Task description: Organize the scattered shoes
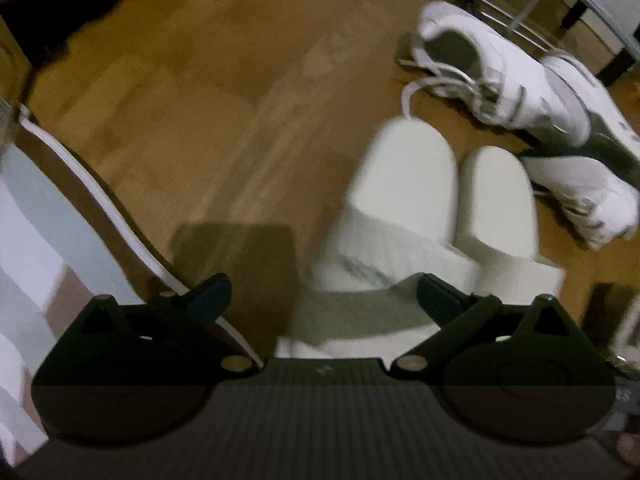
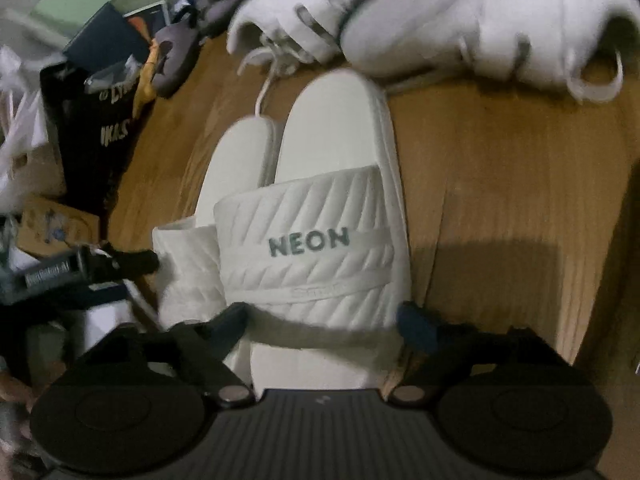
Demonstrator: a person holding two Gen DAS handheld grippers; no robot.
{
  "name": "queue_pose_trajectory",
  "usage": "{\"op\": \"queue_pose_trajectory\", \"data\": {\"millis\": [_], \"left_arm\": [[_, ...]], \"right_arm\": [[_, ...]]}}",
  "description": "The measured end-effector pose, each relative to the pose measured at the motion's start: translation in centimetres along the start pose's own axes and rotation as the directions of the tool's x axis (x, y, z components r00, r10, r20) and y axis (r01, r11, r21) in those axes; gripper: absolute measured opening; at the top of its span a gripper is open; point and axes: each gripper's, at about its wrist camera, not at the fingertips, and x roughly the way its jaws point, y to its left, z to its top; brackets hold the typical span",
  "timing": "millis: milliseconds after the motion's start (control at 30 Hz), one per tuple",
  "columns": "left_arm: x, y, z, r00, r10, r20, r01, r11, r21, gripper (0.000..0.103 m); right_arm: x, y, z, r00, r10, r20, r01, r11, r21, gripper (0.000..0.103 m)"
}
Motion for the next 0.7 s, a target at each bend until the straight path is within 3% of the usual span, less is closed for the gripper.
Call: {"op": "queue_pose_trajectory", "data": {"millis": [67,200,333,433,500,567,633,700], "left_arm": [[0.3,-0.7,-0.6,1.0,0.017,-0.009,-0.017,0.999,0.034,0.092],[0.2,-1.7,-1.9,0.999,-0.001,-0.048,0.004,0.998,0.062,0.09],[-1.6,-3.5,-1.8,1.0,0.028,0.008,-0.029,0.99,0.139,0.09],[-3.4,-6.3,-1.5,0.989,0.081,0.124,-0.111,0.958,0.265,0.091],[-3.9,-9.4,-1.5,0.979,0.088,0.186,-0.155,0.91,0.385,0.093],[-3.4,-12.0,-1.2,0.986,0.054,0.158,-0.121,0.881,0.457,0.093],[-3.0,-14.9,-0.6,0.996,-0.021,0.083,-0.024,0.862,0.507,0.093],[-2.4,-17.7,0.1,0.998,-0.056,0.037,0.028,0.844,0.535,0.093]], "right_arm": [[0.6,0.2,-0.3,0.999,0.02,-0.046,-0.019,1.0,0.015,0.061],[0.9,1.8,-1.1,0.999,-0.041,-0.032,0.037,0.992,-0.117,0.061],[0.5,1.8,-1.3,0.999,-0.031,-0.032,0.026,0.989,-0.147,0.061],[-2.9,-0.7,-0.3,0.997,0.066,0.029,-0.065,0.997,-0.032,0.064],[-5.7,-2.2,0.3,0.993,0.089,0.074,-0.091,0.996,0.017,0.068],[-8.3,-3.0,0.6,0.986,0.107,0.125,-0.113,0.993,0.038,0.069],[-12.1,-4.1,1.0,0.972,0.134,0.191,-0.15,0.986,0.069,0.074],[-15.2,-5.2,1.8,0.961,0.151,0.231,-0.179,0.978,0.109,0.075]]}}
